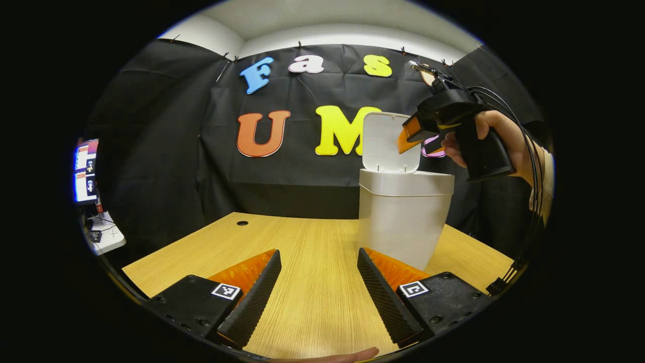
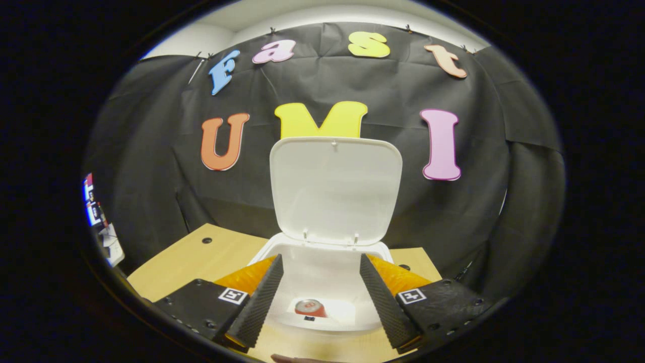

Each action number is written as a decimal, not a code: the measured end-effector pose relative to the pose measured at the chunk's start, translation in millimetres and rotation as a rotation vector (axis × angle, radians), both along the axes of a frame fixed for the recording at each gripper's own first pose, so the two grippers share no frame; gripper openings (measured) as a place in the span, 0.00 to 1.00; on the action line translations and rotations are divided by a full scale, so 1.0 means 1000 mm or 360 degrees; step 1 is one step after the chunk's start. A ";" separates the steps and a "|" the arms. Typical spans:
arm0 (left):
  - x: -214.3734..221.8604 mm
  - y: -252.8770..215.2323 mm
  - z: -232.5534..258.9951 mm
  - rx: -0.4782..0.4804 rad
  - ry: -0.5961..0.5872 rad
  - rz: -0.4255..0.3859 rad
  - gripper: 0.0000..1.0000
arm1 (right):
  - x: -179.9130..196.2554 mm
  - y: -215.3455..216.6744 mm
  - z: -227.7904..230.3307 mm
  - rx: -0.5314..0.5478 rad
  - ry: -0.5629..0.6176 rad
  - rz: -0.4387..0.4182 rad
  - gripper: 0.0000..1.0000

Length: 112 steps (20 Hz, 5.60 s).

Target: Press the lid of the desktop garbage bin to open it, pick up the crumpled paper on the desktop and throw it into the bin, then pick up the pop can on the desktop and drop it into the bin, and finally close the garbage bin lid.

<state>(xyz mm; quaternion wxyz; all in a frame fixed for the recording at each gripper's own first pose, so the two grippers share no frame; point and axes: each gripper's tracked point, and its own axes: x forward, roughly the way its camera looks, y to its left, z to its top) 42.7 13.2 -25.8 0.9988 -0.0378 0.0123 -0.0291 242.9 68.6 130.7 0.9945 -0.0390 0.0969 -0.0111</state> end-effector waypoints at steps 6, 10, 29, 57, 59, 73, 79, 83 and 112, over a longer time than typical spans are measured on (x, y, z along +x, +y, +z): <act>-0.003 0.004 0.005 -0.0003 -0.0021 0.0006 0.98 | -0.009 0.002 0.046 -0.0055 -0.0098 0.0023 0.94; -0.005 0.003 0.008 -0.0018 -0.0020 -0.0003 0.99 | -0.006 0.008 0.090 -0.0045 -0.0189 0.0028 0.94; 0.003 0.020 -0.002 -0.0049 0.0032 0.0063 0.99 | 0.097 0.006 0.146 0.0087 -0.0296 -0.0071 0.94; -0.004 0.013 -0.009 -0.0024 0.0064 0.0047 0.98 | 0.021 -0.001 -0.019 0.0138 0.0157 0.0067 0.99; -0.004 0.014 -0.011 -0.0018 0.0079 0.0054 0.98 | 0.016 -0.001 -0.032 0.0126 0.0183 0.0066 0.99; -0.003 0.023 -0.023 -0.0023 0.0173 0.0083 0.98 | -0.008 -0.005 -0.051 0.0059 -0.0308 0.0052 0.99; -0.003 0.029 -0.020 -0.0001 0.0154 0.0096 0.98 | -0.022 -0.006 -0.057 0.0012 -0.0282 0.0055 0.99; -0.004 0.030 -0.021 -0.0015 0.0162 0.0096 0.98 | -0.023 -0.007 -0.059 0.0004 -0.0220 0.0076 1.00; -0.007 0.011 0.008 0.0020 -0.0007 0.0021 0.98 | -0.154 -0.058 -0.120 -0.0011 -0.0427 -0.0105 0.95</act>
